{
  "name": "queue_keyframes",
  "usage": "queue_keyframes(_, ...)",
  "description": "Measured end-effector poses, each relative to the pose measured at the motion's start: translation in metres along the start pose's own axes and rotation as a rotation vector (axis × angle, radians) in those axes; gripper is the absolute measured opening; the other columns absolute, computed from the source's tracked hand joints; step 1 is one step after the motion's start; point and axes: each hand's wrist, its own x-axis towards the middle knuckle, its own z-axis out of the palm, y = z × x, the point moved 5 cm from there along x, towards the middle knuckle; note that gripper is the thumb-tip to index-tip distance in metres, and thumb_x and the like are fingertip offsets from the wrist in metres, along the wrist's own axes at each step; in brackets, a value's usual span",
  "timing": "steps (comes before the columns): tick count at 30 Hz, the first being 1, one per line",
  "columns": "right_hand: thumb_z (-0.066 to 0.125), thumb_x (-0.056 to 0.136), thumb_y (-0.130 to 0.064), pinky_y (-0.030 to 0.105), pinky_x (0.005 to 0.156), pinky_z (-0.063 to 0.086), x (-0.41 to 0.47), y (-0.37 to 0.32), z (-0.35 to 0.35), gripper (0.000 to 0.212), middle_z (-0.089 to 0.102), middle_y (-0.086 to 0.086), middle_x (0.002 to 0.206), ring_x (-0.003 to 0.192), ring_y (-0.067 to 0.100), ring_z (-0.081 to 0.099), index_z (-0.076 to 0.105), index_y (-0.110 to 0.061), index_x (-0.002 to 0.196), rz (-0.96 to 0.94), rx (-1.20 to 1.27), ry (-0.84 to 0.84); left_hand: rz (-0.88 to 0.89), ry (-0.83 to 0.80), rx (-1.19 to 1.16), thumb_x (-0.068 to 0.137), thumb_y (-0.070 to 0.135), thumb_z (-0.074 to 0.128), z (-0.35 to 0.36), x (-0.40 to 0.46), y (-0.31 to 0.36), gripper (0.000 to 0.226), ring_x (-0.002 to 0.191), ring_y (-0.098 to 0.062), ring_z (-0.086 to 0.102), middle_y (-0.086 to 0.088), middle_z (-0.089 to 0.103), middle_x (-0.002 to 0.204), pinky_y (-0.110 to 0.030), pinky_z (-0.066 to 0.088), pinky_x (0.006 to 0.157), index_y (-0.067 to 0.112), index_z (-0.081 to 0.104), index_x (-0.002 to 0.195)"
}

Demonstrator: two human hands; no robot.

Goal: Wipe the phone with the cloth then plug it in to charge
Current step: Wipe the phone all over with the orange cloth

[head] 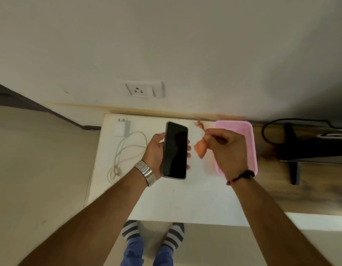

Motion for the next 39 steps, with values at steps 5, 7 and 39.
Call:
queue_keyframes(5, 0.058, 0.094, -0.001, 0.008, 0.071, 0.051, -0.035, -0.071, 0.051, 0.036, 0.072, -0.007, 0.092, 0.082, 0.004, 0.067, 0.077, -0.031, 0.098, -0.168, -0.530, -0.143, 0.032, 0.077, 0.080, 0.092, 0.054, 0.049, 0.039, -0.034, 0.014, 0.048, 0.079, -0.030, 0.065, -0.012, 0.068, 0.093, -0.039, 0.054, 0.073, 0.013, 0.073, 0.098)
queue_keyframes(7, 0.054, 0.098, -0.005, 0.011, 0.069, 0.053, -0.045, -0.082, 0.061, 0.023, 0.068, -0.002, 0.091, 0.074, 0.005, 0.064, 0.075, -0.015, 0.103, -0.161, -0.622, -0.196, 0.056, 0.114, 0.099, 0.092, 0.054, 0.050, 0.048, -0.045, 0.020, 0.044, 0.073, -0.026, 0.062, -0.008, 0.065, 0.086, -0.034, 0.050, 0.068, 0.014, 0.070, 0.091)
queue_keyframes(39, 0.059, 0.091, -0.004, 0.033, 0.084, 0.052, -0.069, -0.222, 0.056, 0.024, 0.069, 0.008, 0.100, 0.091, 0.026, 0.063, 0.078, -0.011, 0.102, -0.414, -0.949, -0.283, 0.164, -0.072, -0.020, 0.088, 0.044, 0.056, 0.117, -0.149, 0.044, 0.036, 0.077, -0.036, 0.068, -0.017, 0.071, 0.091, -0.045, 0.059, 0.071, 0.013, 0.074, 0.092)
